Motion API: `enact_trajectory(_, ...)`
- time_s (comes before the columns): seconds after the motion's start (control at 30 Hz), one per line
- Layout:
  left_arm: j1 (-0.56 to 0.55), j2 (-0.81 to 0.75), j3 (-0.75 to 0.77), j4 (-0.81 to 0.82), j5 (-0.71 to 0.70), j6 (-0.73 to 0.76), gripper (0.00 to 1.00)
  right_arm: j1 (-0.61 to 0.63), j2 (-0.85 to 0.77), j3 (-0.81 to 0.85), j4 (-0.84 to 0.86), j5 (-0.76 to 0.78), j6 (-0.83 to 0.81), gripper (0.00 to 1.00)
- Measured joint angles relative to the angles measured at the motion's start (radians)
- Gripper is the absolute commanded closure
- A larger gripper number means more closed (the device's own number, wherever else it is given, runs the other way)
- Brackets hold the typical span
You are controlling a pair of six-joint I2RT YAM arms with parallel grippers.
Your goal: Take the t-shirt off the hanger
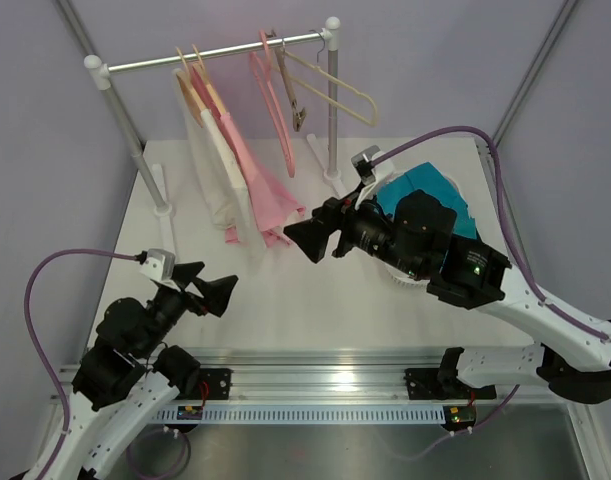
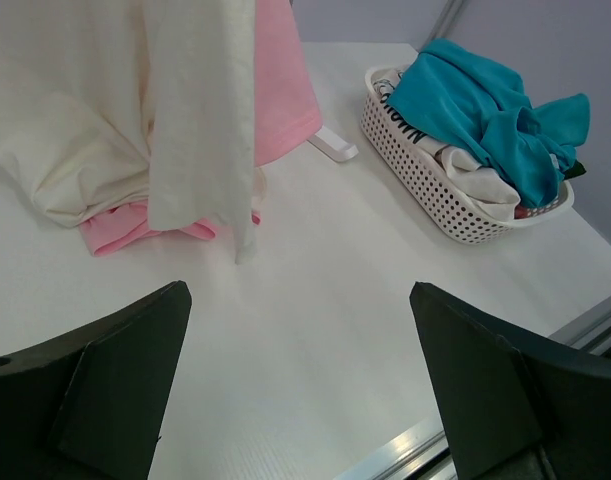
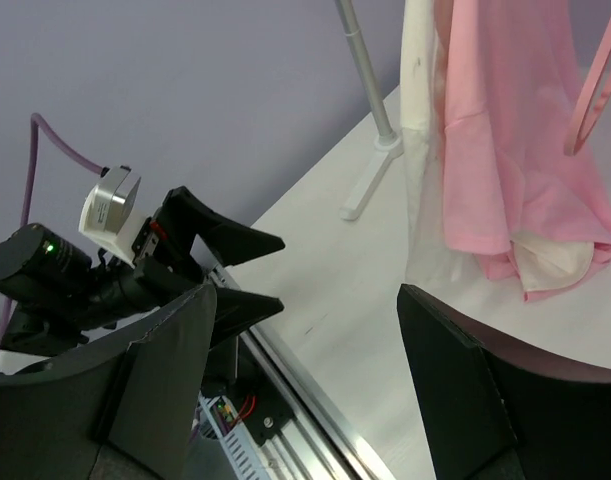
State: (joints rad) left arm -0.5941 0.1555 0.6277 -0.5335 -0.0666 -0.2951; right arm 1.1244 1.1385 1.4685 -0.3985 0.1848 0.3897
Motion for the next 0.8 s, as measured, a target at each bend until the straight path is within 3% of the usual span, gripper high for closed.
enact_trajectory(0.23,0.0,-0.021,0.0,0.001,0.023,0.012,0.01,0.002,0.127,0.111,0.056,0.105,-0.122,0.32)
enact_trajectory(0.57,0.0,-0.055,0.0,0.002,0.038,0.018,0.01,0.002,0.435,0.415,0.17,0.272,-0.378,0.54)
enact_trajectory(0.8,0.0,-0.05,0.0,0.002,0.061,0.019,0.01,-0.025,0.655,0.596,0.179,0.294,-0.464,0.56)
